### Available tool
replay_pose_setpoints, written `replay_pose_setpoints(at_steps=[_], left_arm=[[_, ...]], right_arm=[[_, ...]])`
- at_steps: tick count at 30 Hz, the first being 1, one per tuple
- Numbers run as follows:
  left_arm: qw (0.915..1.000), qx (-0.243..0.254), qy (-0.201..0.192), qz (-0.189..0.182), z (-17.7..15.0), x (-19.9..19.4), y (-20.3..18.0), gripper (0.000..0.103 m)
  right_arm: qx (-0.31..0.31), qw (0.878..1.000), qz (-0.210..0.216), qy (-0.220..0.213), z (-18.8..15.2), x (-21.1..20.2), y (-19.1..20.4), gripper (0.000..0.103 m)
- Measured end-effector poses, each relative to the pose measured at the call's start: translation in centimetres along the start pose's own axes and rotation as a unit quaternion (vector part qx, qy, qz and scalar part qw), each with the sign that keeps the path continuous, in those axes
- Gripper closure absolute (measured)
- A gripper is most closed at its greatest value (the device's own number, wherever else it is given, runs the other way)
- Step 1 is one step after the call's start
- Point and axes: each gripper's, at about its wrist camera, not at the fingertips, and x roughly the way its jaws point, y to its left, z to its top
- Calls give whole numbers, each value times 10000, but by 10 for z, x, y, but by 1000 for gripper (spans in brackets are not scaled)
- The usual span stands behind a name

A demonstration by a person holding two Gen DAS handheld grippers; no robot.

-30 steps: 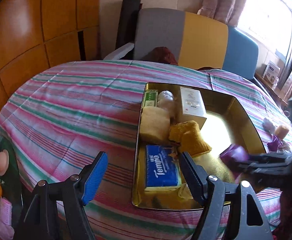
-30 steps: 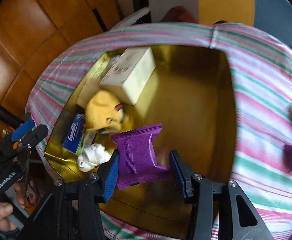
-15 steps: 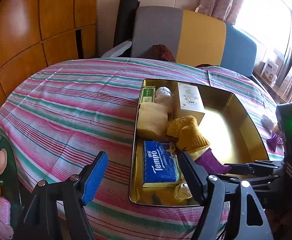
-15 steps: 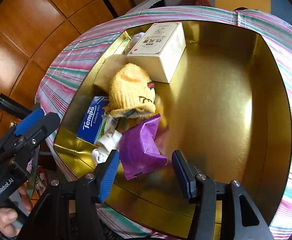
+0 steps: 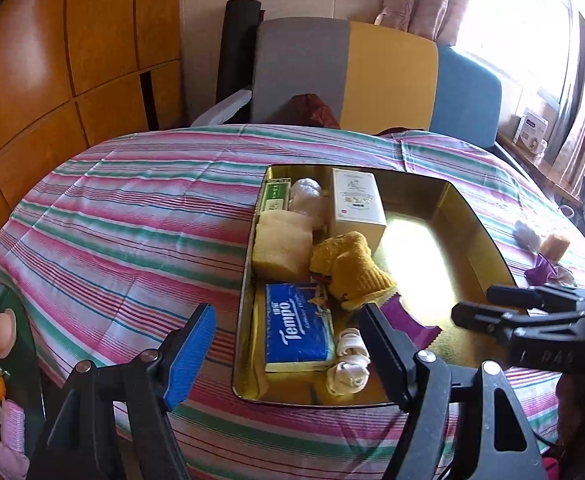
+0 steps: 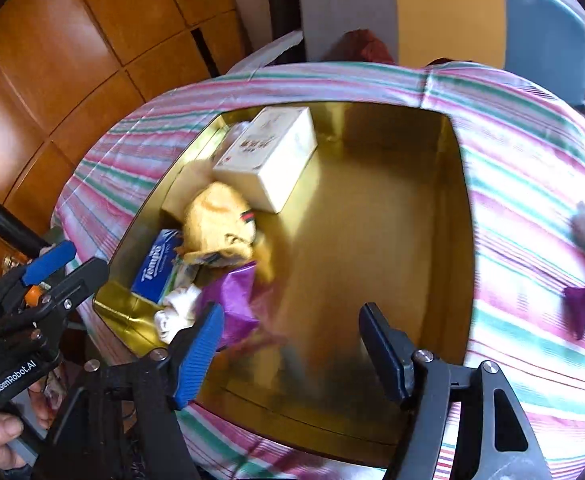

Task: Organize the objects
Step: 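Carry the purple packet into the gold tray and open the right tool, then move both tools from the tray back toward the remaining purple packet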

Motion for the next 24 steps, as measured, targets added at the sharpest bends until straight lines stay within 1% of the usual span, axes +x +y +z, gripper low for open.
replay_pose_setpoints(at_steps=[6,9,13,19,24], left_arm=[[9998,124,-17,-125,0,-2,-12,28],[9996,191,-22,-186,1,-2,-18,28],[9993,253,-33,-258,3,-3,-27,28],[9984,432,-41,-365,6,-2,-44,28],[9975,554,0,-428,10,1,-59,28]], right_arm=[[192,9993,-250,-178,1,-16,-25,31],[307,9984,-392,-258,0,-27,-47,28],[494,9966,-571,-344,2,-36,-73,28],[780,9900,-1085,-458,7,-54,-125,27],[1098,9785,-1654,-559,9,-65,-178,27]])
